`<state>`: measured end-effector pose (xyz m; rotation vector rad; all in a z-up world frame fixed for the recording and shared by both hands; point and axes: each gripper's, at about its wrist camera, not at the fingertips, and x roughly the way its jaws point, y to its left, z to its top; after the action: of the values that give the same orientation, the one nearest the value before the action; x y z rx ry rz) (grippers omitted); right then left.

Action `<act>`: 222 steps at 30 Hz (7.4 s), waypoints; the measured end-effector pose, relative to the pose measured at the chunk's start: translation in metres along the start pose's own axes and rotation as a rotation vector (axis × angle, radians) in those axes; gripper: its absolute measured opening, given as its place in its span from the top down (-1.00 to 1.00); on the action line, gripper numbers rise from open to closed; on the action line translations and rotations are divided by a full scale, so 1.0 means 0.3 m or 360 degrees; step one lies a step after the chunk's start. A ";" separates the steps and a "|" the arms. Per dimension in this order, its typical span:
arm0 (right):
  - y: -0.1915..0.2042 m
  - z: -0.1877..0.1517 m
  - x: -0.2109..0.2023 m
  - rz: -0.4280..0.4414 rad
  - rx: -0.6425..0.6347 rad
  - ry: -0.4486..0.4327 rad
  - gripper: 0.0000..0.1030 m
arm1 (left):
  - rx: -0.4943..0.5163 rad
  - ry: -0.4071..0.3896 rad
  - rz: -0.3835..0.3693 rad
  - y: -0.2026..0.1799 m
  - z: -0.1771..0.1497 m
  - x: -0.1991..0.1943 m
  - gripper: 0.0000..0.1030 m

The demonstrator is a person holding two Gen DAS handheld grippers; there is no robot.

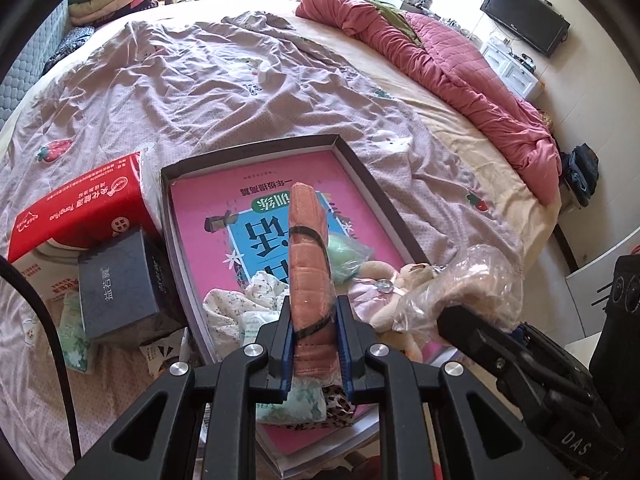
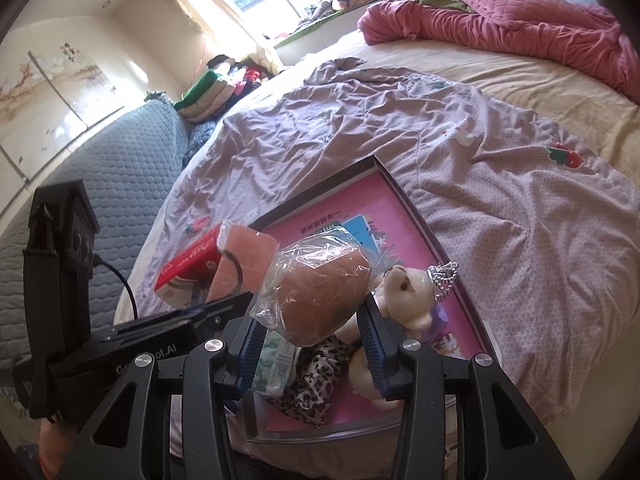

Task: Organize soft objects
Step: 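Lift the pink towel and bagged pink ball and carry them over the tray, then lower and release the pink towel with the left gripper while the right releases the bagged ball, then grasp the white Flower packet with the left gripper while the right grasps the cartoon snack packet, then lift both white packets and carry them over the pink tray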

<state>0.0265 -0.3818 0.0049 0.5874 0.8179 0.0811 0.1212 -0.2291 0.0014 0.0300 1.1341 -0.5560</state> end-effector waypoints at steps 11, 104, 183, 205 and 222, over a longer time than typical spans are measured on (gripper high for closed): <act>-0.003 -0.035 0.091 -0.0012 -0.0051 0.0141 0.10 | -0.0047 0.0057 -0.0002 0.042 0.026 0.075 0.64; 0.601 -0.343 0.476 -0.0278 -0.0828 0.0550 -0.46 | -0.0349 -0.0016 0.0328 0.698 -0.181 -0.139 -0.32; 0.143 0.019 -0.060 -0.0141 -0.0260 -0.0067 0.22 | -0.0014 -0.0085 0.0008 0.071 -0.064 -0.173 0.52; 0.033 0.006 0.169 -0.0267 -0.0299 0.0124 0.20 | 0.0051 0.0075 -0.0005 0.023 -0.039 0.052 0.52; 0.005 0.016 0.196 -0.0228 -0.0247 0.0103 0.16 | 0.0049 0.0099 -0.0022 0.028 -0.033 0.088 0.51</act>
<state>0.0707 -0.3657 -0.0308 0.3805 0.9055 0.0321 0.1244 -0.2296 -0.0278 0.0666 1.1872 -0.5880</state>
